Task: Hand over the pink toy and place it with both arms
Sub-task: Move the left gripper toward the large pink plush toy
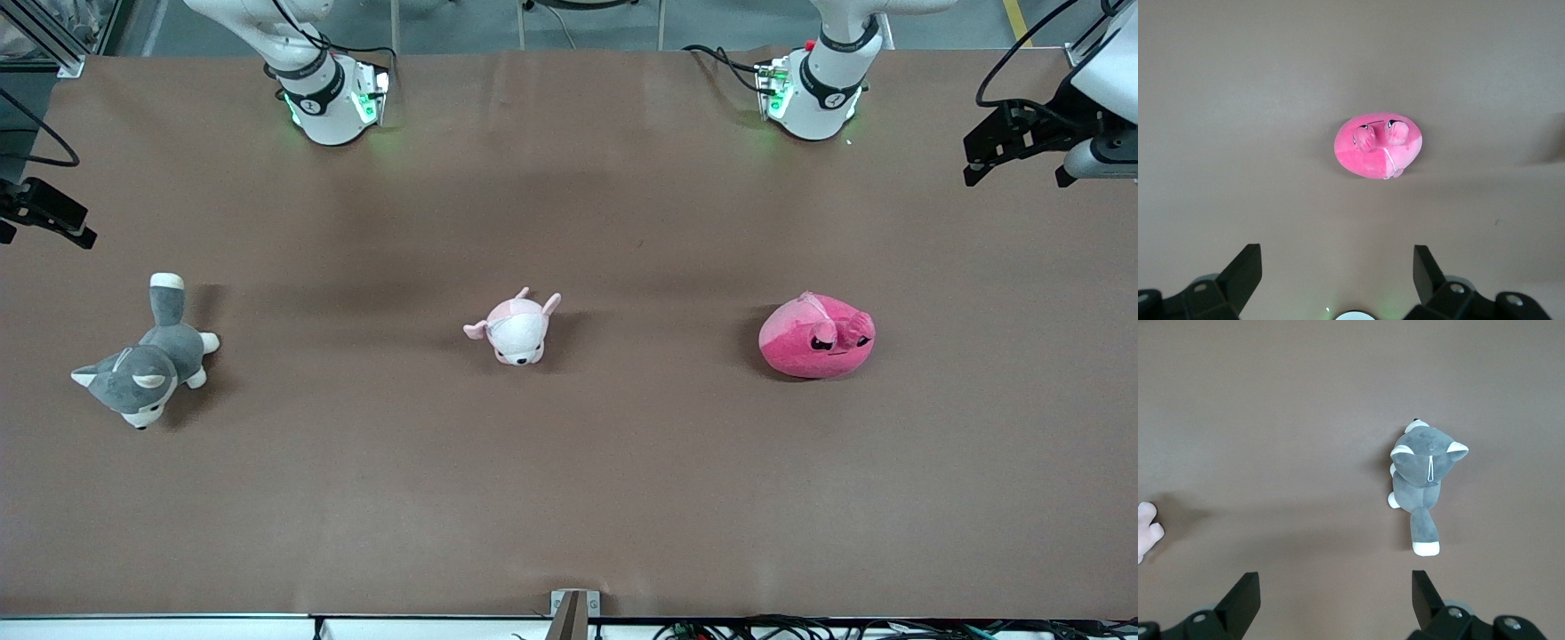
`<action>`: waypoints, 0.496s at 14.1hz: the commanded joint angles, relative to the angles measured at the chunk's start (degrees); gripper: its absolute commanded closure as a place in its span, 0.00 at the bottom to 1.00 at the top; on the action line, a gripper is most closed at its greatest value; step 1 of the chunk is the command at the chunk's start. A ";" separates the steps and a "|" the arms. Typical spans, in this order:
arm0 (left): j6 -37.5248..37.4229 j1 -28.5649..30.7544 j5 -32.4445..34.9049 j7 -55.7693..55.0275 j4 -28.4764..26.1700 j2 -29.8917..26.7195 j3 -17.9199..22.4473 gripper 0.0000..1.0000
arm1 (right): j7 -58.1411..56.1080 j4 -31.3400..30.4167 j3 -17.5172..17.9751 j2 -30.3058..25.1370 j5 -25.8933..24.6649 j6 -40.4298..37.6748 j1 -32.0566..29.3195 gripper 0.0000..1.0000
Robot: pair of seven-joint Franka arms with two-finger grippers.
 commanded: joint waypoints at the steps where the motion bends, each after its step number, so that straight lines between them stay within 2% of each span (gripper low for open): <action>1: -0.12 -0.18 -0.61 1.25 -0.42 -0.35 0.06 0.00 | -0.58 -1.96 0.30 -1.81 -0.67 0.61 -0.35 0.00; 7: 0.93 -0.18 -0.70 2.57 0.55 2.98 0.15 0.00 | -0.58 -1.96 0.30 -1.89 -0.67 0.53 -0.34 0.00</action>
